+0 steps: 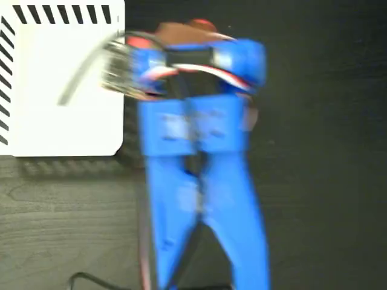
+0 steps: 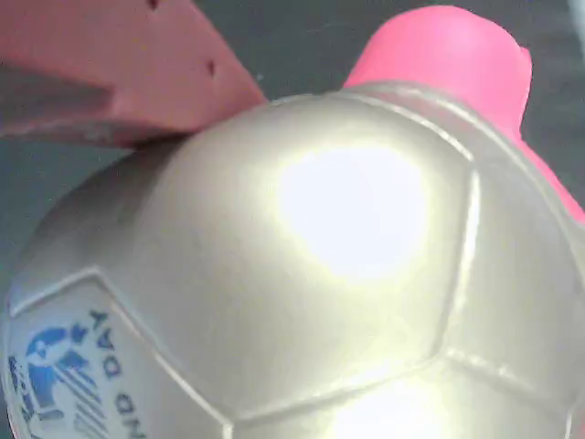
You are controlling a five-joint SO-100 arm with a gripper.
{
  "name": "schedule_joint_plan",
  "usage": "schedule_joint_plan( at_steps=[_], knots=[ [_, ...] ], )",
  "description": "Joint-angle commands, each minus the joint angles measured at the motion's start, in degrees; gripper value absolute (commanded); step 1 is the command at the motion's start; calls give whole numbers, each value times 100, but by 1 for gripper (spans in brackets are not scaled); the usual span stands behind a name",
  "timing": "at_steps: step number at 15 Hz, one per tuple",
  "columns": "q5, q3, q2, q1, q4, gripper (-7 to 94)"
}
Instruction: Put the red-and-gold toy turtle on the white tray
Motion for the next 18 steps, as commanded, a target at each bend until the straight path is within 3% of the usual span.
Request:
schedule_joint_plan(
  at_steps=[1,7,13,18],
  knots=[
    [686,-650,-70,-545,-211,0],
    [1336,-1538,-1318,-1688,-589,0],
    [1723,-1793,-2250,-2188,-659,0],
    [1846,-1863,-2716,-2268,-1099,0]
  ],
)
